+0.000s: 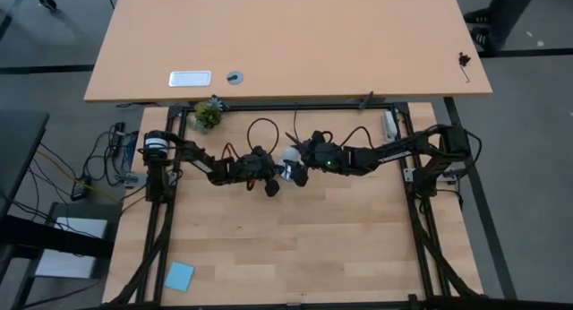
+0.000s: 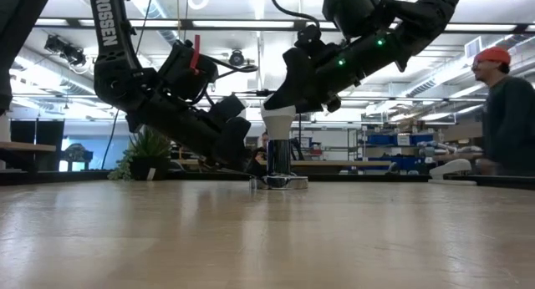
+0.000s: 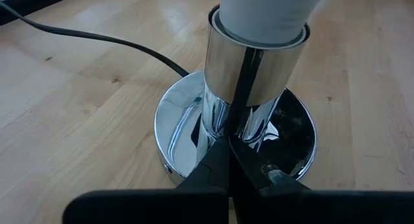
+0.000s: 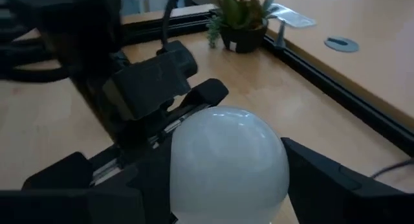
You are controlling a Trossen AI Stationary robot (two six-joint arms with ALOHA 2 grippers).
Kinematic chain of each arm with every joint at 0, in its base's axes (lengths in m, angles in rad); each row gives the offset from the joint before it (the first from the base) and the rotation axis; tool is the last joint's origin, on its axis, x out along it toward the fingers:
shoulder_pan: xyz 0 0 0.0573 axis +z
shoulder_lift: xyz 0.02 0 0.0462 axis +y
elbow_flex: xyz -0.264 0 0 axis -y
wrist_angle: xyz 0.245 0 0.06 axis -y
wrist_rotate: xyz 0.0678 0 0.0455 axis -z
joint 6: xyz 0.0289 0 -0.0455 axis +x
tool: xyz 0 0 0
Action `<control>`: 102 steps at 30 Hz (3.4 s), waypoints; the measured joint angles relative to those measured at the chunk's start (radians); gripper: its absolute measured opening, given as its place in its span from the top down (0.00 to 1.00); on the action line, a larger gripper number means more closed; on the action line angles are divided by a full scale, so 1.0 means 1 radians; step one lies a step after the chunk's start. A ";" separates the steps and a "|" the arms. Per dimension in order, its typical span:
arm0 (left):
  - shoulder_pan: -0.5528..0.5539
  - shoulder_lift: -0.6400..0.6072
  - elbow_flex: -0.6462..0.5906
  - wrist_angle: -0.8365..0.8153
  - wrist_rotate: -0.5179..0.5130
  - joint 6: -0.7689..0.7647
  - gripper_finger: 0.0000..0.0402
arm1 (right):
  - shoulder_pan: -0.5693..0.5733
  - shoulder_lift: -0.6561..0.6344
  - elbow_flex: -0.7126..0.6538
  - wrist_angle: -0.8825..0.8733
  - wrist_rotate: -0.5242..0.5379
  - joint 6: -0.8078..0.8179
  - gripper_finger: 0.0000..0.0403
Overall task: Screw lightbulb
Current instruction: Remove the lightbulb from the lamp
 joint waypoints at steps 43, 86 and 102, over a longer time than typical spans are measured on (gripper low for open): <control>-0.013 0.000 0.000 0.000 0.027 -0.001 0.99 | -0.150 -0.355 -0.001 -0.205 -0.296 -0.175 0.15; 0.011 0.000 0.000 0.005 0.042 -0.026 0.99 | -0.025 -0.021 -0.001 -0.056 -0.087 -0.003 0.09; 0.012 0.000 0.000 0.004 0.069 -0.022 0.99 | -0.100 -0.032 0.002 -0.078 -0.422 -0.336 0.33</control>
